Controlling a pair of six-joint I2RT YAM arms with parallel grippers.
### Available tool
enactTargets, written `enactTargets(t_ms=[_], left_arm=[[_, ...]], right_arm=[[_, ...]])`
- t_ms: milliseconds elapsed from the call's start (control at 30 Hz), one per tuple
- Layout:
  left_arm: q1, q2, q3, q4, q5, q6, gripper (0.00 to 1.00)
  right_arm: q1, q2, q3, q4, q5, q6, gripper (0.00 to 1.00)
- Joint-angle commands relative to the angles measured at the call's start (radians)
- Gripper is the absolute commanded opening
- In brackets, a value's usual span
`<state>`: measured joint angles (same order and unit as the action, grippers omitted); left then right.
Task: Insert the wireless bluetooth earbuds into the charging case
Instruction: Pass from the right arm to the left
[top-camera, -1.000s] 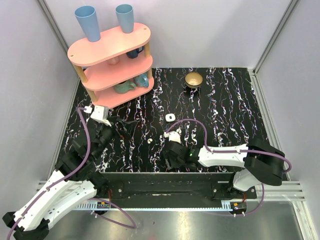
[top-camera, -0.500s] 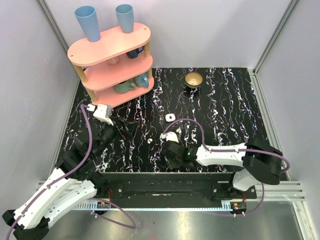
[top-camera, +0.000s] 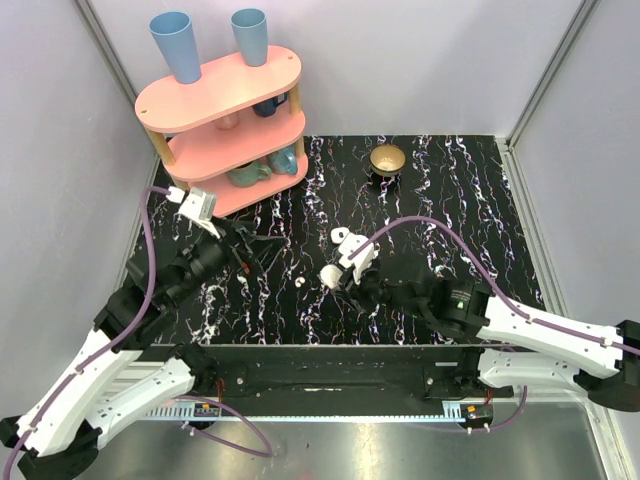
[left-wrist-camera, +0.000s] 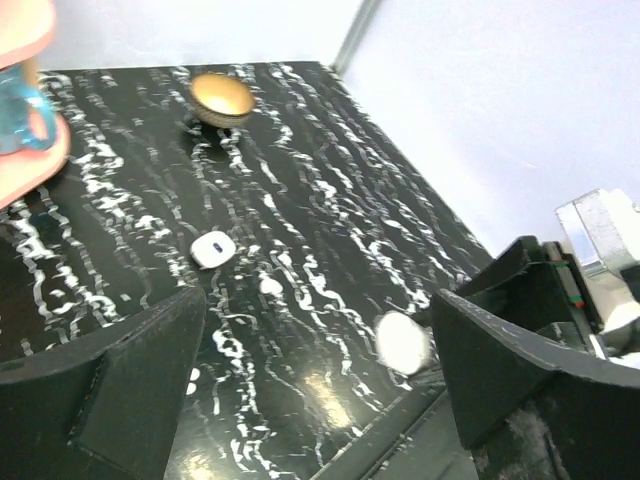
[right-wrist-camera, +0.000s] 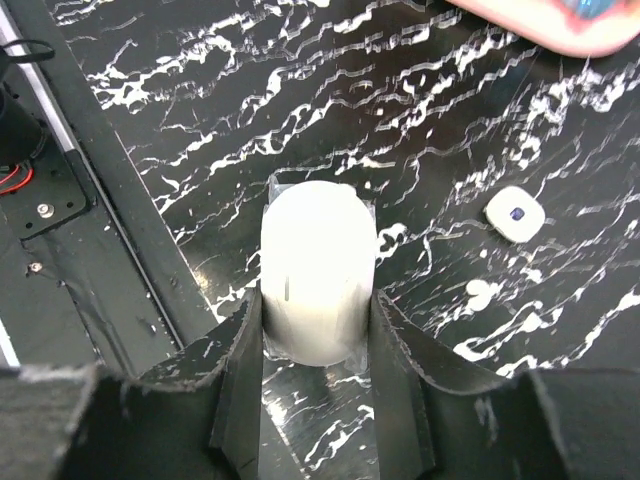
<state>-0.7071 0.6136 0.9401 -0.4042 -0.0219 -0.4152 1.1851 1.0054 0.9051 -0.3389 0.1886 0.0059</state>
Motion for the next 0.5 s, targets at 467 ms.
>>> enactTargets(t_ms=[467], left_arm=[[0.001,0.288,0.121,0.001,0.442,-0.088,0.99]], right_arm=[[0.027,-0.080,0.071,0.052,-0.034,-0.342,0.10]])
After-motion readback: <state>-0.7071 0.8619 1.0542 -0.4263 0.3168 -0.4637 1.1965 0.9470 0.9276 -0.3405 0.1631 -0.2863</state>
